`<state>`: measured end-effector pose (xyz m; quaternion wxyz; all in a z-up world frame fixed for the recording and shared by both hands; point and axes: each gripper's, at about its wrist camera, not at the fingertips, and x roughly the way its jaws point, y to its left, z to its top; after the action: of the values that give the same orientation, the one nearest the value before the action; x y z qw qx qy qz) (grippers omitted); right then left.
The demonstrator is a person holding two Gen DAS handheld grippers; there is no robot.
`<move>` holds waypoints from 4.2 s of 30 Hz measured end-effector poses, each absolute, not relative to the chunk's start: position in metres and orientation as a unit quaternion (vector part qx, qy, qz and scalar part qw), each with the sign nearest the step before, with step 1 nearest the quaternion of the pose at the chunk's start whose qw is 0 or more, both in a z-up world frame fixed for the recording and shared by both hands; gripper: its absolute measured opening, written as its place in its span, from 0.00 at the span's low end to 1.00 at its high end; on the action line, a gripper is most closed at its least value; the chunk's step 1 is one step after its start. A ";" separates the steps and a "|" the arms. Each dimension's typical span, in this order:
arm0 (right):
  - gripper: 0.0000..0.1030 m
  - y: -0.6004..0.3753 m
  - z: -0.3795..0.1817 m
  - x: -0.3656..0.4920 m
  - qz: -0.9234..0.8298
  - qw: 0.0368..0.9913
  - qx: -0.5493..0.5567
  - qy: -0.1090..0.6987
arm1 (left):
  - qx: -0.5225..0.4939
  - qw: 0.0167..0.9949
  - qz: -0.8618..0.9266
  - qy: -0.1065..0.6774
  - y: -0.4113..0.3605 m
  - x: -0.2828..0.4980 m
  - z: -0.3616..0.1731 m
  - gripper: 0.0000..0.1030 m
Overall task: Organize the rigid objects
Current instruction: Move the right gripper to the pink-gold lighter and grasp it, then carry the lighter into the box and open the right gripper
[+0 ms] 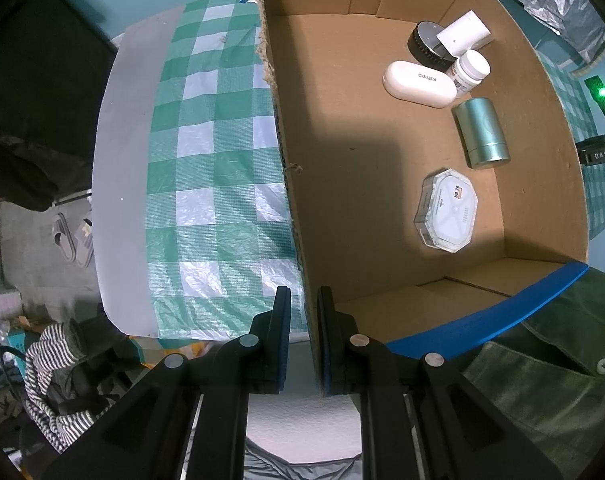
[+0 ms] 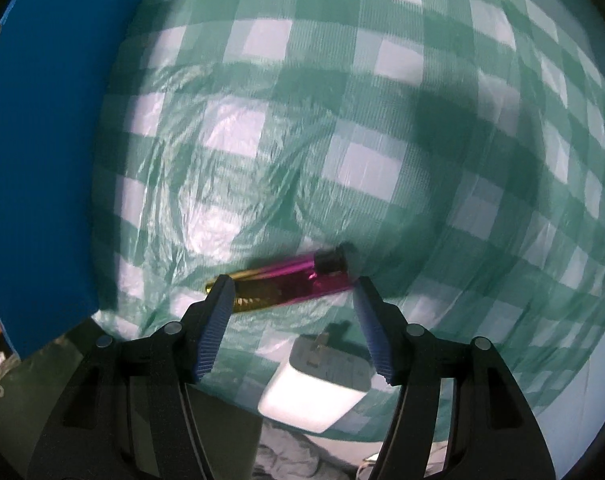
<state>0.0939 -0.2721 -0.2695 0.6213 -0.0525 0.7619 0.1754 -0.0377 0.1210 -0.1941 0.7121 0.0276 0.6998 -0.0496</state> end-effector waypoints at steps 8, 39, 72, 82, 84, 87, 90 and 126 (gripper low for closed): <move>0.62 -0.237 -0.270 0.107 0.197 0.618 -0.081 0.757 | 0.028 0.713 -0.049 0.699 0.122 -0.039 -0.194 0.12; 0.21 -0.197 -0.267 0.056 0.239 0.643 -0.192 0.702 | 0.026 0.714 -0.054 0.698 0.124 -0.041 -0.195 0.13; 0.21 -0.210 -0.233 0.083 0.252 0.650 -0.176 0.695 | 0.029 0.716 -0.051 0.695 0.120 -0.040 -0.190 0.13; 0.21 -0.194 -0.208 0.082 0.279 0.657 -0.190 0.674 | 0.027 0.718 -0.051 0.693 0.118 -0.040 -0.190 0.13; 0.21 -0.191 -0.204 0.083 0.284 0.658 -0.194 0.669 | 0.026 0.719 -0.051 0.693 0.118 -0.040 -0.189 0.13; 0.21 -0.183 -0.181 0.089 0.295 0.662 -0.196 0.661 | 0.026 0.719 -0.052 0.692 0.118 -0.041 -0.189 0.13; 0.21 -0.175 -0.167 0.090 0.308 0.664 -0.198 0.651 | 0.026 0.719 -0.052 0.692 0.118 -0.041 -0.189 0.13; 0.21 -0.038 -0.179 0.096 0.384 0.622 -0.269 0.628 | 0.021 0.722 -0.047 0.690 0.122 -0.045 -0.188 0.13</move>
<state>0.0961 -0.0377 -0.1795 0.6216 -0.2687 0.6276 0.3841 -0.0445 0.1224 -0.1875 0.7216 0.0207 0.6904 -0.0471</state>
